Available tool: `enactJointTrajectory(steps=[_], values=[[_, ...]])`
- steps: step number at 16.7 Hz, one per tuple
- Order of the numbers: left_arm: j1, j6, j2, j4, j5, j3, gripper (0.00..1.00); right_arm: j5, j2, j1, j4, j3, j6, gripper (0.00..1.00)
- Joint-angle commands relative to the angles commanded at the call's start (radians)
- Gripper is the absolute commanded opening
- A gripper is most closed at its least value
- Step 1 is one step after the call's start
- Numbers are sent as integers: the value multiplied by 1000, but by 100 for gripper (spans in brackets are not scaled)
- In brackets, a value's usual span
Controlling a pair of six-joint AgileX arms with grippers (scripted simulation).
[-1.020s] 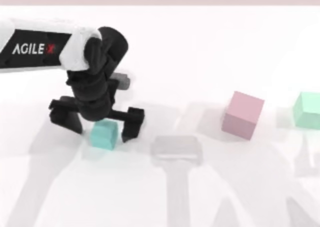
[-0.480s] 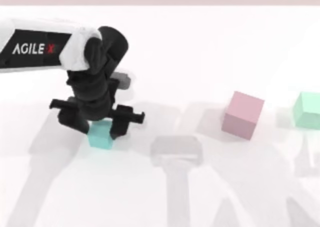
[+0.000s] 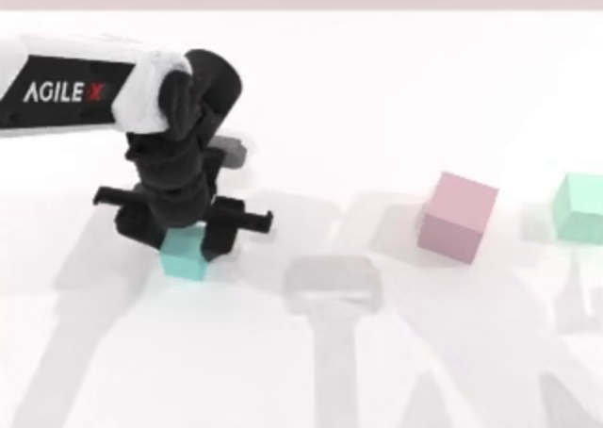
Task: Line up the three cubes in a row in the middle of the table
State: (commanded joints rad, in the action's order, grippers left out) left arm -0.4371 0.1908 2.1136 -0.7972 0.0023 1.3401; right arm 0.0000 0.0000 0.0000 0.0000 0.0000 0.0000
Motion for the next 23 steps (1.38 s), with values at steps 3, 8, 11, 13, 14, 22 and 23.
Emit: enactJointTrajectory(steps=[3, 8, 11, 13, 14, 22, 23], values=[[2, -4, -35, -14, -7, 13, 0, 0, 0, 0, 0, 0, 0, 100], [13, 1, -74, -134, -8, 89, 0, 0, 0, 0, 0, 0, 0, 100], [18, -1, -115, -242, -8, 153, 0, 0, 0, 0, 0, 0, 0, 100], [20, -2, -129, -264, -7, 168, 0, 0, 0, 0, 0, 0, 0, 100], [20, -2, -129, -264, -7, 168, 0, 0, 0, 0, 0, 0, 0, 100], [-102, 158, -8, -353, -12, 335, 0, 0, 0, 0, 0, 0, 0, 100], [-139, 213, 29, -383, -13, 400, 0, 0, 0, 0, 0, 0, 0, 100]])
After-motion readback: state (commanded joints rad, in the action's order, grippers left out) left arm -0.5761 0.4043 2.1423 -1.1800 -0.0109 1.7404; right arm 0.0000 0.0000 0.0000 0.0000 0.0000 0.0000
